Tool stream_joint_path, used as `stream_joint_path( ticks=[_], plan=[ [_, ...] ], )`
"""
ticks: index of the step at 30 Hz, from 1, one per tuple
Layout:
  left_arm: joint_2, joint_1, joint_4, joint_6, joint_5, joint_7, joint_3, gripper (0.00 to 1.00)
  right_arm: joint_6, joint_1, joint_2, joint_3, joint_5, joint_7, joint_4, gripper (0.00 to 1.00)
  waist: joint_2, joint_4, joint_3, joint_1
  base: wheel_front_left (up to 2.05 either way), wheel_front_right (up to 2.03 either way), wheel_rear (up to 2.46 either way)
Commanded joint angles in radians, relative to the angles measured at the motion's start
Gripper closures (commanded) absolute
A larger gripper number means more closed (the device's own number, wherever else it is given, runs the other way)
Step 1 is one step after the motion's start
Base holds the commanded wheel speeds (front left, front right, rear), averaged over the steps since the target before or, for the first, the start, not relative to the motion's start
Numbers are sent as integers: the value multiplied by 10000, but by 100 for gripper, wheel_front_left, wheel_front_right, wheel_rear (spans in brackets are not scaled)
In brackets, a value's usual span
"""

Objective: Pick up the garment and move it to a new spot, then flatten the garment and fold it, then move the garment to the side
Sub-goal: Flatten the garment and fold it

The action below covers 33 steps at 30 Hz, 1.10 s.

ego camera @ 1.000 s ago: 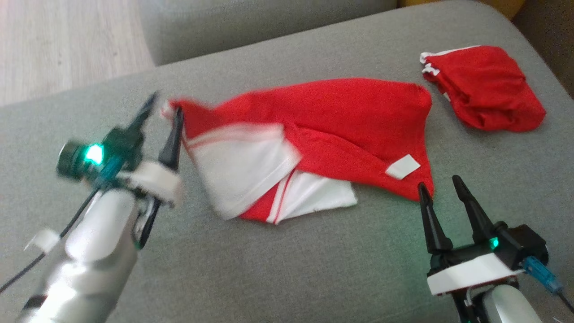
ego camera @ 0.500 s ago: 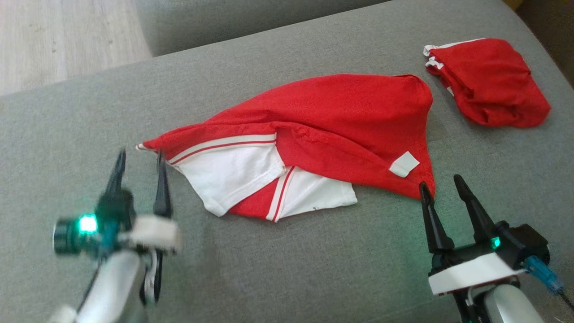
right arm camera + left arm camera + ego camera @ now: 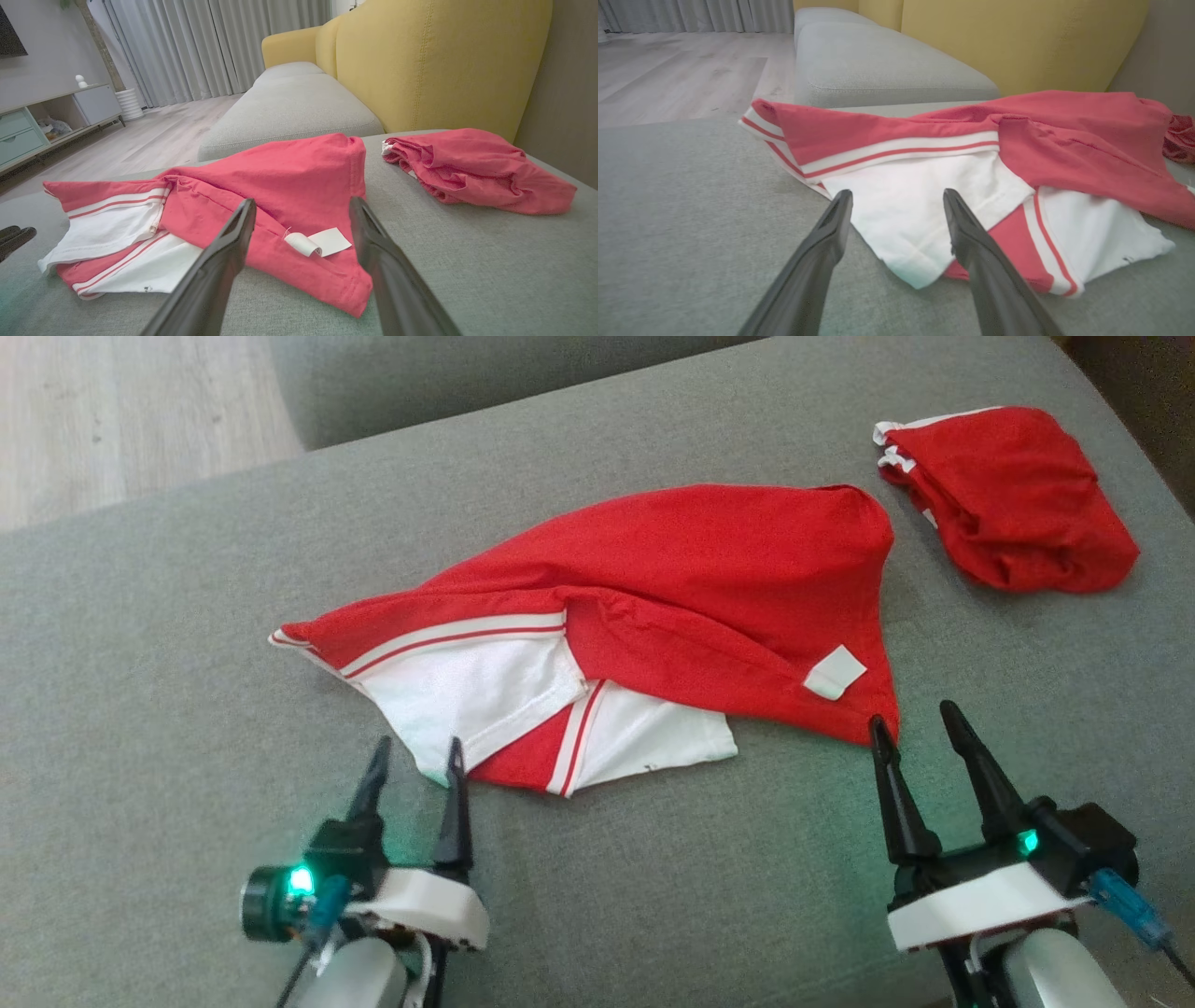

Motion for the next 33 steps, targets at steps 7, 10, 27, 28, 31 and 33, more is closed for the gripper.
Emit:
stream_joint_path(
  ticks=[7,10,27,28,31,33],
  plan=[
    [-245,-831,745,-189,657,-32,-638,0,67,-286,-34,242,125,-38,-268,0,0,-7,301,1,0,0,0],
    [-299,-1106,1227,-20,962,12,-922,0,67,-306,-34,256,150,-38,-241,0,0,-4,344,1,0,0,0],
    [-75,-1547,2675,1440,1396,138,-790,0,67,-319,-12,301,233,-38,-203,0,0,13,312,1,0,0,0],
    [-50,-1506,2654,1442,1380,123,-783,0,67,-311,-15,303,236,-38,-205,0,0,22,302,1,0,0,0],
    [18,-1351,2494,1451,1390,75,-821,0,67,-278,-28,297,238,-38,-206,0,0,58,276,1,0,0,0],
    [75,-1186,2350,1471,1422,52,-876,0,67,-253,-36,292,243,-38,-199,0,0,82,259,1,0,0,0]
  ],
)
